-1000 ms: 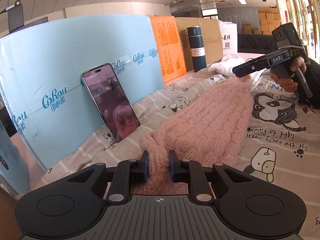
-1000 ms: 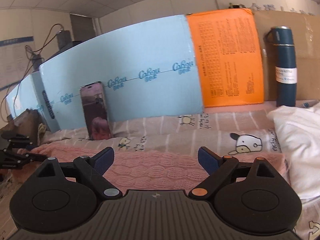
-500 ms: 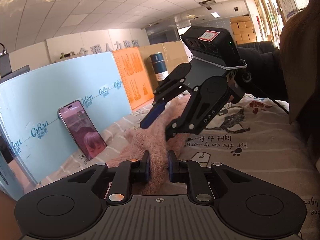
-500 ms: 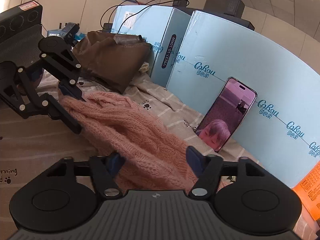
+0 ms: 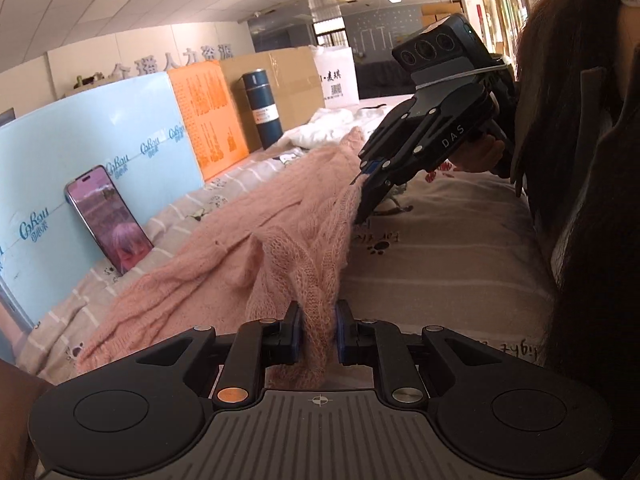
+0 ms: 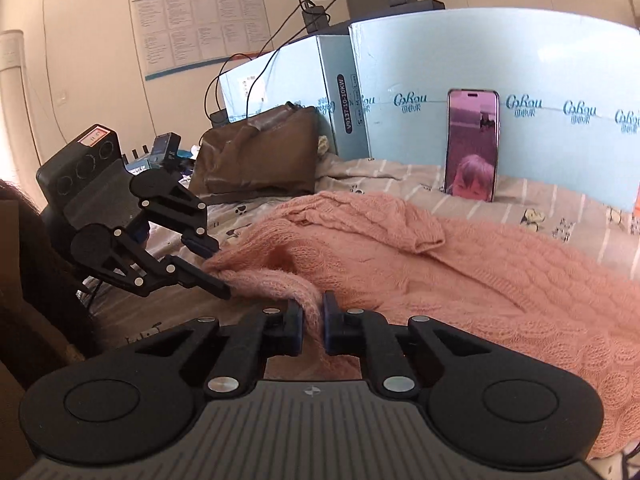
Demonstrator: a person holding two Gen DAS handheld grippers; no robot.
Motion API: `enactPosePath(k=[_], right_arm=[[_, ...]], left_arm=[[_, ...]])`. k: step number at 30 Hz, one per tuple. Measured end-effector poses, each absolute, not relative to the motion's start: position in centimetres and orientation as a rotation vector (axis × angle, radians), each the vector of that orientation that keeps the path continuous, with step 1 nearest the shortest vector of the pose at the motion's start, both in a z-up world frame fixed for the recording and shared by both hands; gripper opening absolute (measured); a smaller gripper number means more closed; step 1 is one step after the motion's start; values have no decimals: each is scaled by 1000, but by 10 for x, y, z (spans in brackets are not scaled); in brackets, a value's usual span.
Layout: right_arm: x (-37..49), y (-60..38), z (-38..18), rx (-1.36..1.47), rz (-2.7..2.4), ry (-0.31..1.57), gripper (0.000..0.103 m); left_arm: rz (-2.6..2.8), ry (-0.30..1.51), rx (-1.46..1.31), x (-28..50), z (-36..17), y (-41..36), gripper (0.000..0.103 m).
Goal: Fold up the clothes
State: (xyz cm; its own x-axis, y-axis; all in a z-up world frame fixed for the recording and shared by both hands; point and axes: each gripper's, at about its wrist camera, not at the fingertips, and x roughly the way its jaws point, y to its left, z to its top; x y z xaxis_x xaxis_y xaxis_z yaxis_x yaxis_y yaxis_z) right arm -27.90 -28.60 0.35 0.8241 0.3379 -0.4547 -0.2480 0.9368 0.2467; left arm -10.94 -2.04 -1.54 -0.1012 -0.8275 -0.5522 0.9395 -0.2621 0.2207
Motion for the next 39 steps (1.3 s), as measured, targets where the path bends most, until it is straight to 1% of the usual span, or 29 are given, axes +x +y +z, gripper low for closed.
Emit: enactPosePath(k=[3,5,6,8,9,10,11,12,13,14,16,19,21,23,24,25,26,27,28,29,35,36,38,39], right_arm=[[-285,-286,-8,233,261,529,12],[-293,-292,-6,264,204,501,19],[-301,-299,-4,291,161,467,22],[-316,-318,0,334,26,408,51],[-323,-330,2,354,-57,381,53],[-332,-343,2,374,-167,356,53],[-340,-357,2,392,-281,331,58],[-349,-370,0,411,-413,309,61],[-355,-382,-1,434,-537,303,67],[-360,-393,-3,457,-664,303,69],[-362,-415,-9,498,-935,347,69],[-371,-438,-19,629,-960,306,69],[-378,-455,-27,780,-886,247,69],[-373,-462,-31,818,-902,234,67],[-368,-462,-32,803,-908,239,66],[-364,-463,-33,784,-902,246,60],[-360,-464,-33,767,-894,257,38],[-357,-464,-33,758,-884,281,23],[-355,-464,-32,748,-875,305,6],[-353,-464,-31,737,-869,324,6],[-381,-435,-7,633,-939,298,6],[-386,-431,-3,615,-951,293,6],[-394,-422,3,582,-975,291,6],[-396,-420,-3,577,-992,321,6]], left_arm=[[-1694,261,720,-112,-25,-20,16],[-1690,282,709,-112,-27,-16,17],[-1682,289,703,-111,-28,-12,20],[-1661,289,687,-110,-28,-8,21],[-1651,287,679,-111,-27,-5,23],[-1643,272,673,-112,-25,-3,29],[-1636,254,667,-115,-23,-2,33],[-1640,232,662,-118,-21,-3,43],[-1648,210,656,-123,-18,-5,52],[-1667,184,656,-128,-16,-9,55],[-1706,131,665,-139,-14,-20,58],[-1746,58,695,-159,-14,-45,64],[-1763,-21,822,-180,-23,-63,64],[-1759,-88,966,-194,-37,-78,64],[-1776,-84,980,-194,-40,-85,62],[-1800,-69,968,-192,-40,-90,56],[-1823,-52,959,-189,-40,-96,47],[-1823,-64,946,-185,-41,-99,14],[-1812,-82,925,-182,-43,-101,3],[-1827,-73,897,-177,-42,-100,3],[-1912,44,597,-140,-13,-86,3],[-1933,62,576,-138,-12,-84,3],[-1936,71,619,-144,-18,-85,3],[-1935,73,646,-148,-22,-85,3]])
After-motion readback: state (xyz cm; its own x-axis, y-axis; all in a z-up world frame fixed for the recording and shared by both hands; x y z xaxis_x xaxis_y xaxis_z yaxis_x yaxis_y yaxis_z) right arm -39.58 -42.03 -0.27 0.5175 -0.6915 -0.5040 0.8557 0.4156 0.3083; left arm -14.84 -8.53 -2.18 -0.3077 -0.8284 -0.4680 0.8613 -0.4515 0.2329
